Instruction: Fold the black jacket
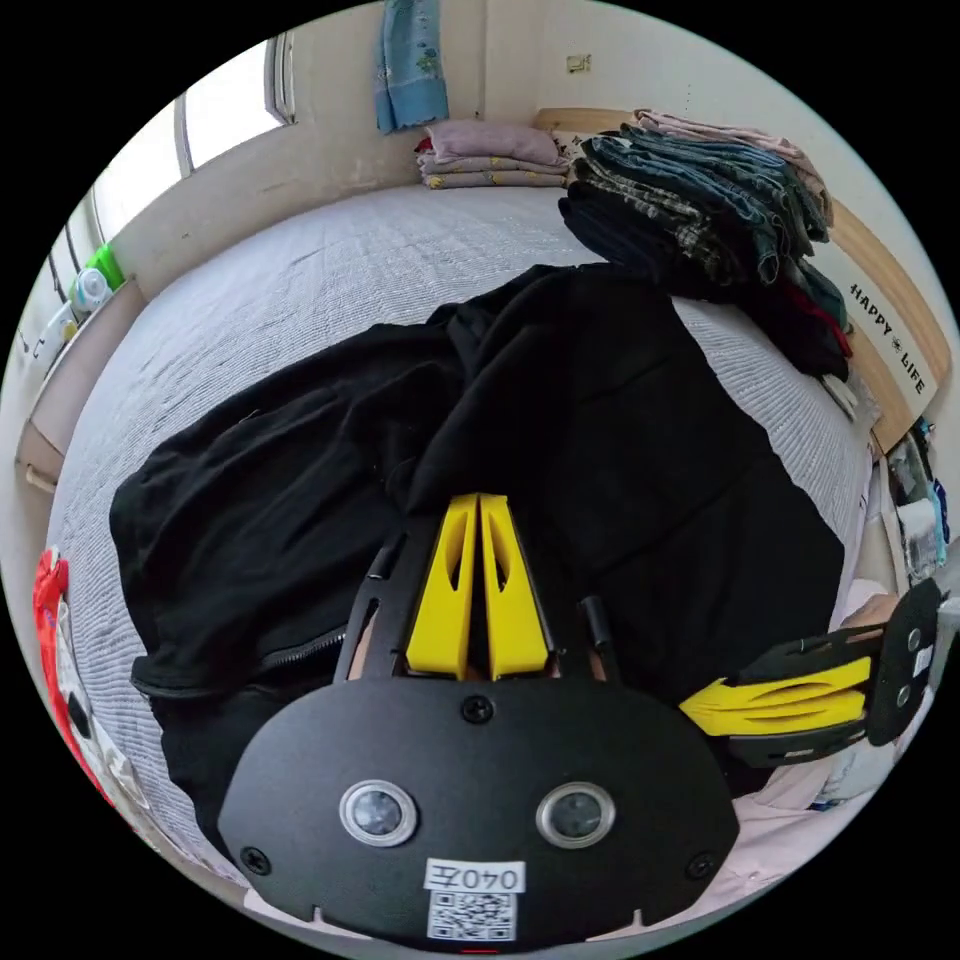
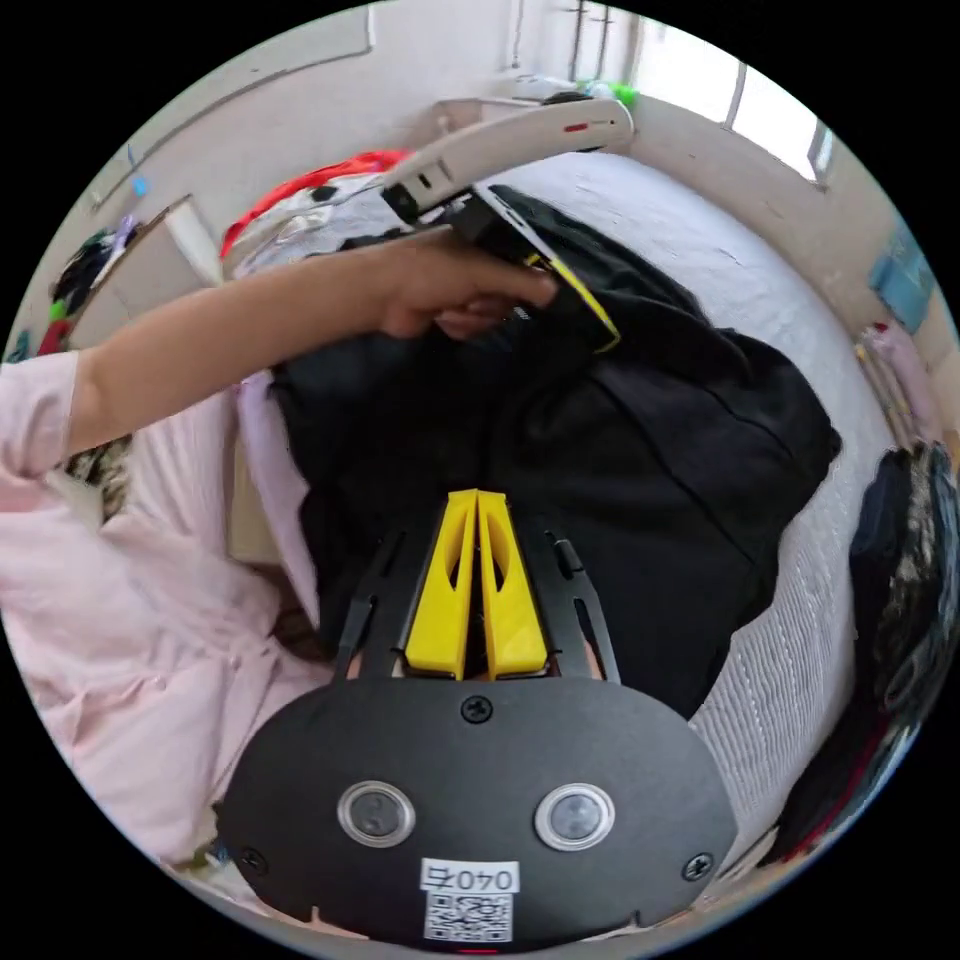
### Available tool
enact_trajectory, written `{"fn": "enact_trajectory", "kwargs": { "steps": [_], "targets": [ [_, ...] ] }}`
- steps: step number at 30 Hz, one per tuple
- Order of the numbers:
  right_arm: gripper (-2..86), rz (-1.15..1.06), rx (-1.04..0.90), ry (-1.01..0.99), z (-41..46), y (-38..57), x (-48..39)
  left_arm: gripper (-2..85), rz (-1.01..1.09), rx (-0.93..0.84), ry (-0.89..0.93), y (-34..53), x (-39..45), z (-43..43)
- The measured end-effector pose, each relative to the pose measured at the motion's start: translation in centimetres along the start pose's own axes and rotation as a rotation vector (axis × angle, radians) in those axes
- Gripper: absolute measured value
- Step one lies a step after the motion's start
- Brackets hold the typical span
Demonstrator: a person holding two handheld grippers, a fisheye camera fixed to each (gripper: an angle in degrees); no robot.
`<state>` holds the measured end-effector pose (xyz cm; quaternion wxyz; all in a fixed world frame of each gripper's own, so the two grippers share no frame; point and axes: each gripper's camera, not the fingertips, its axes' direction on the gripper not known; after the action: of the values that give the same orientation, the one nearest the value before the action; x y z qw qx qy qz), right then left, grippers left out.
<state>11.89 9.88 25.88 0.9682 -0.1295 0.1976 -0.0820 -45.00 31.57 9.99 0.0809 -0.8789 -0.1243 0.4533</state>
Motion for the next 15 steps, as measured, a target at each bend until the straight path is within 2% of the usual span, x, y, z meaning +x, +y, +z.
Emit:
{"fn": "enact_trajectory", "kwargs": {
  "steps": [1,2,3,5,7,9,10,12,13,14,15],
  "targets": [
    [-1.0,-0.028,-0.002,-0.105,-1.6,-0.5,0.8,-0.9,-0.018,0.035,0.019,0.4,-0.4,-0.5],
    [-1.0,-0.007,0.104,-0.099,-4.1,-0.4,2.1,-0.9,-0.062,0.082,0.045,0.9,-1.0,-2.0],
    [-1.0,0.016,0.143,-0.067,-5.2,-0.4,3.0,-0.9,-0.088,0.148,0.075,1.6,-1.4,-3.8],
    [-1.0,0.213,0.233,0.15,-7.7,-0.8,8.3,-0.9,-0.056,0.226,0.099,2.7,-0.7,-6.2],
    [-1.0,0.343,0.247,0.239,-7.7,-1.6,12.4,-0.9,0.011,0.257,0.093,3.4,1.0,-7.7],
    [-1.0,0.412,0.254,0.235,-6.8,-2.8,15.3,-0.9,0.14,0.252,0.06,3.9,4.3,-7.7],
    [-1.0,0.443,0.234,0.235,-5.7,-3.8,16.6,-0.9,0.176,0.233,0.044,4.0,5.2,-7.3],
    [-1.0,0.481,0.136,0.318,-2.8,-5.1,18.2,-0.8,0.273,0.087,-0.09,4.0,7.2,-3.8],
    [-1.0,0.484,-0.001,0.356,0.1,-5.7,19.3,-0.8,0.29,0.036,-0.118,4.0,7.3,-2.6],
    [-1.0,0.478,-0.12,0.341,3.2,-5.8,20.1,-0.8,0.312,0.074,-0.109,4.6,6.9,-1.5],
    [-1.0,0.474,-0.122,0.348,3.8,-5.7,20.1,-0.9,0.29,0.084,-0.07,4.4,6.2,-1.6]
  ]
}}
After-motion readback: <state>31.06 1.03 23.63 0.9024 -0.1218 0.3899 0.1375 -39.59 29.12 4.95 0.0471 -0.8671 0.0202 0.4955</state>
